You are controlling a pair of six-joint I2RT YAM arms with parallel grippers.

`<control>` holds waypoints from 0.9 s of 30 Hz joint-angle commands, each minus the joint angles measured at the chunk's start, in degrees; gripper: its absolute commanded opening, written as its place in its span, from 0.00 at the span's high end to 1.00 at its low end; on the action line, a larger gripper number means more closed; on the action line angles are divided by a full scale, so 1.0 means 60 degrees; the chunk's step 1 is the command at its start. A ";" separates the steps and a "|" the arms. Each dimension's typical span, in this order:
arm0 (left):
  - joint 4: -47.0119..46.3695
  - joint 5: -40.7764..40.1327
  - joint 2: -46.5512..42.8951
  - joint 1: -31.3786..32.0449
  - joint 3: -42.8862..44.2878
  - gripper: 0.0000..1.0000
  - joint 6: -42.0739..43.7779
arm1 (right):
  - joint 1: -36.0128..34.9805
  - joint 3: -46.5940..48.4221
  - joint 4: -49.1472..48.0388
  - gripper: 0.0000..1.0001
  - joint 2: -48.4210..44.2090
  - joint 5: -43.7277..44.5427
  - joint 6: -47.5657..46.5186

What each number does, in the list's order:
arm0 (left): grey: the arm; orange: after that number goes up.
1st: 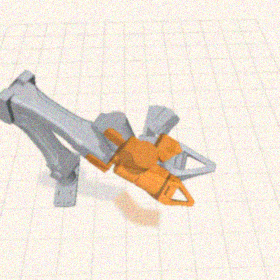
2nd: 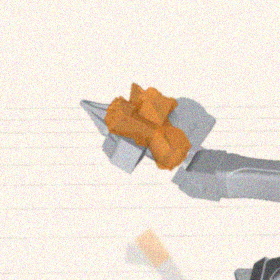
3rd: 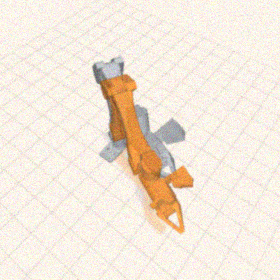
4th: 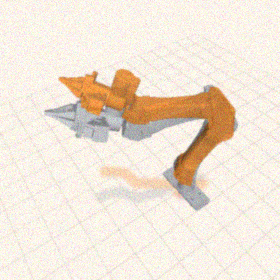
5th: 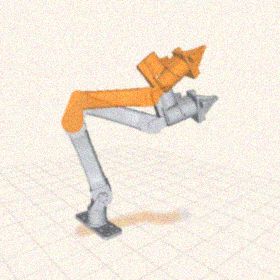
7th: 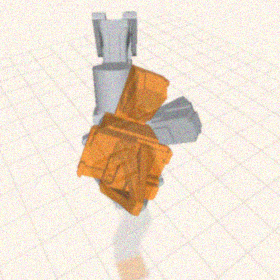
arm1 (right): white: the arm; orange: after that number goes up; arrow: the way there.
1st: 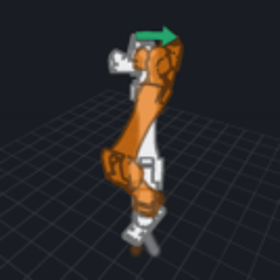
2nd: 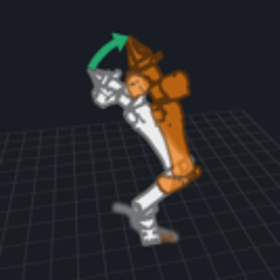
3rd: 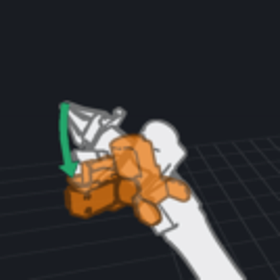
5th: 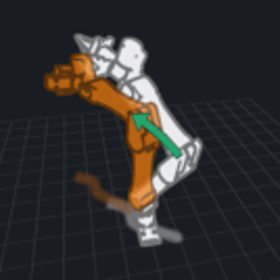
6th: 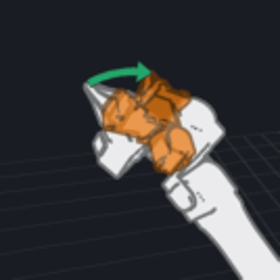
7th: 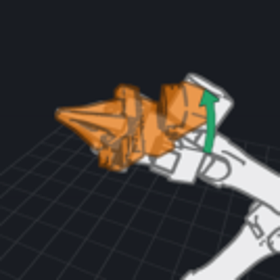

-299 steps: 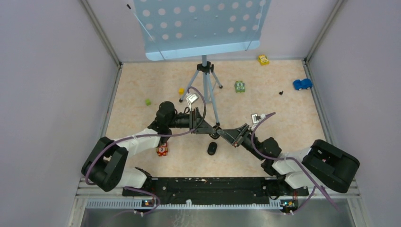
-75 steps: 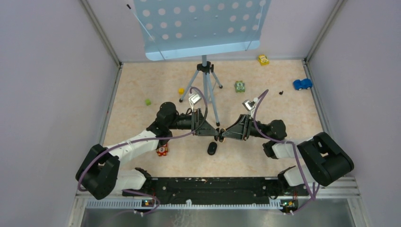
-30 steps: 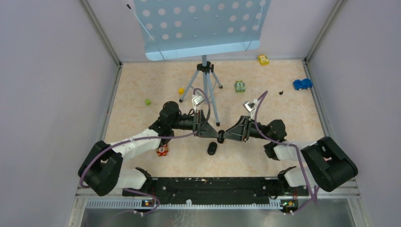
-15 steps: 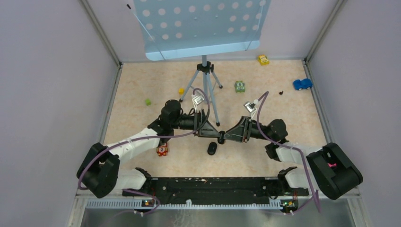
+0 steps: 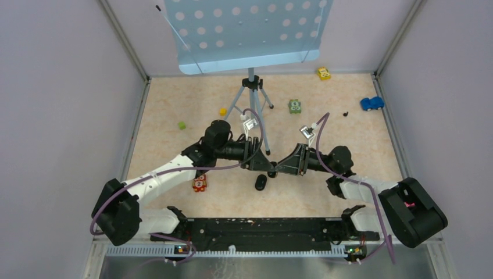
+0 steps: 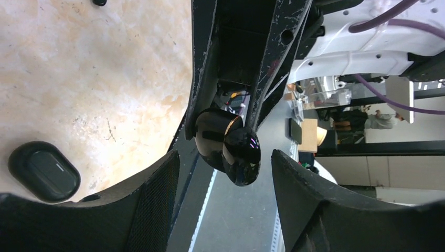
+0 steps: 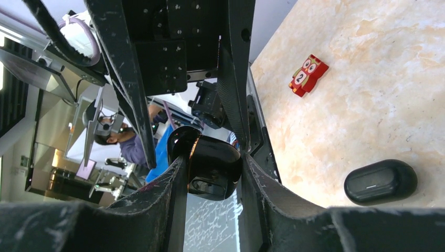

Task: Insert the wireless bluetooth earbuds into the charging case
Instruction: Open the charging case.

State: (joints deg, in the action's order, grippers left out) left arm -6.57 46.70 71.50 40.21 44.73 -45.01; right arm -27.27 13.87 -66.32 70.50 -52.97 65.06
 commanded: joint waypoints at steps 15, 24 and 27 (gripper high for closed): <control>0.2835 -0.2044 -0.0074 0.0555 0.1493 0.36 0.2362 | -0.0055 0.0083 -0.0212 1.00 -0.0218 0.0028 -0.0316; 0.3392 -0.2780 -0.0612 0.0522 0.1603 0.37 0.2546 | -0.0055 0.0075 0.0009 1.00 -0.0309 0.0052 -0.0413; 0.3673 -0.3122 -0.0852 0.0465 0.1594 0.37 0.2453 | -0.0063 0.0103 0.0022 1.00 -0.0322 0.0043 -0.0413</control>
State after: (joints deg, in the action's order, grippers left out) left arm 13.21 32.64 69.36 43.55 52.53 -31.48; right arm -27.27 13.87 -63.40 70.46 -52.10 63.61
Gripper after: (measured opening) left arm 0.630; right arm 0.360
